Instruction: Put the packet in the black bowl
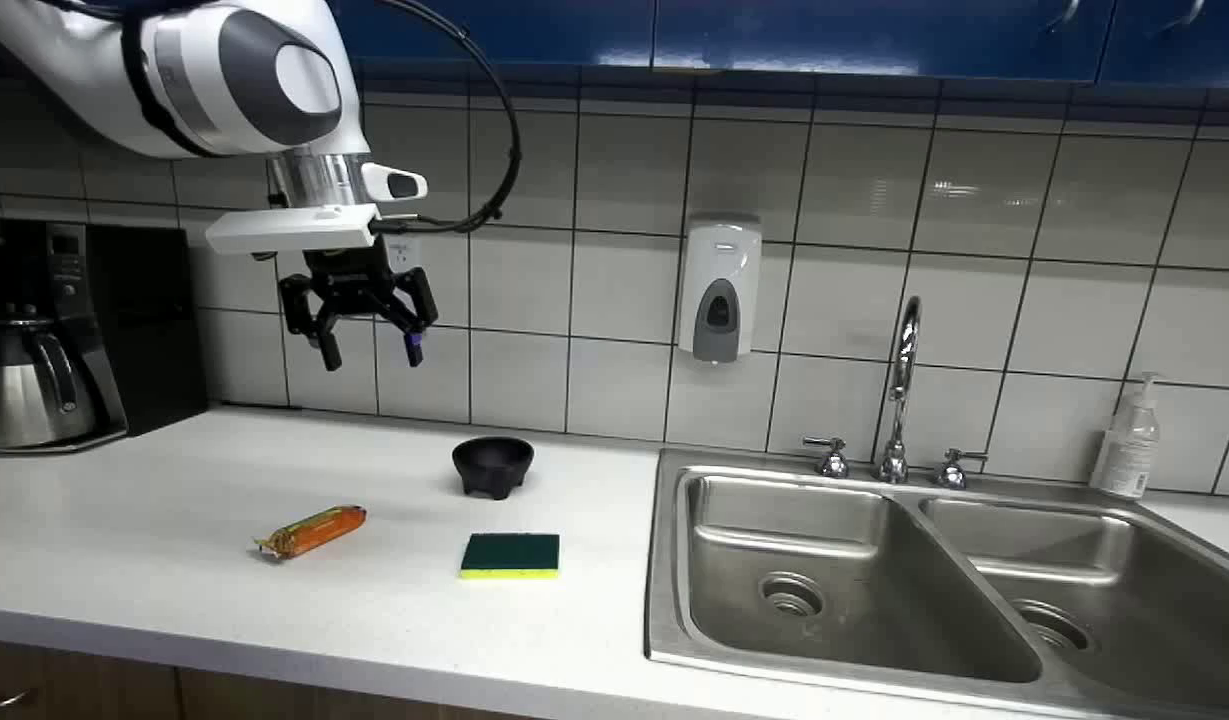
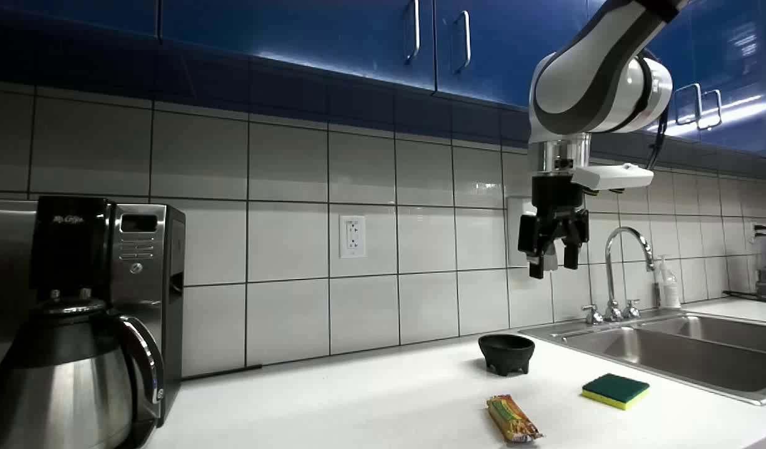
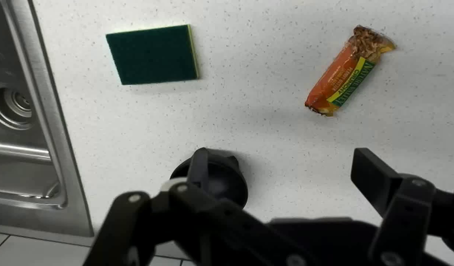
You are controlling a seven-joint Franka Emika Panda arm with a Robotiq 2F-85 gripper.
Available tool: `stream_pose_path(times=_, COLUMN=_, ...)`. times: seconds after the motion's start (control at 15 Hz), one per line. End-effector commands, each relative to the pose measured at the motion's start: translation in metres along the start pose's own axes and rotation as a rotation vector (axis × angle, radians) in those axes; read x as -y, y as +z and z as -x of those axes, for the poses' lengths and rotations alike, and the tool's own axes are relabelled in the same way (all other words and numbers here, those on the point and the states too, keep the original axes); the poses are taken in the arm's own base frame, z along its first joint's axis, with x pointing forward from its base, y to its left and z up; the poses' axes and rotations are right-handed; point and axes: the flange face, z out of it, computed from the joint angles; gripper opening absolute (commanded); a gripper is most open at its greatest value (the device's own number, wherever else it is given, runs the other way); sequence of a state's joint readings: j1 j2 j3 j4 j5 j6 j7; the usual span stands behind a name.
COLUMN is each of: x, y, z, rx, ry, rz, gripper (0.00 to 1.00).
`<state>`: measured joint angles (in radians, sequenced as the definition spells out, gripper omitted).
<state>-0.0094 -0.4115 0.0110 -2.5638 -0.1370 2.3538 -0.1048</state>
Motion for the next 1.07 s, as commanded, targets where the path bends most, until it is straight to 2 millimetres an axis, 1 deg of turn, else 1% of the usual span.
stream_pose_path(times=0.0, x=0.0, y=0.0, z=0.0, rx=0.001, ry=0.0, rz=0.0, gripper=1.0)
stream_pose_path(times=0.6, x=0.0, y=0.0, z=0.0, rx=0.001, ry=0.0, rz=0.0, gripper=1.0)
stream_pose_path(times=0.67, x=0.003, y=0.0, z=0.001, rx=-0.011, ry=0.069, rz=0.017, gripper=1.0)
stream_pose_path(times=0.87, x=0.027, y=0.002, z=0.009, rx=-0.031, ry=0.169, rz=0.033, gripper=1.0)
stream_pose_path(times=1.0, x=0.044, y=0.009, z=0.011, rx=-0.025, ry=0.217, rz=0.045, gripper=1.0)
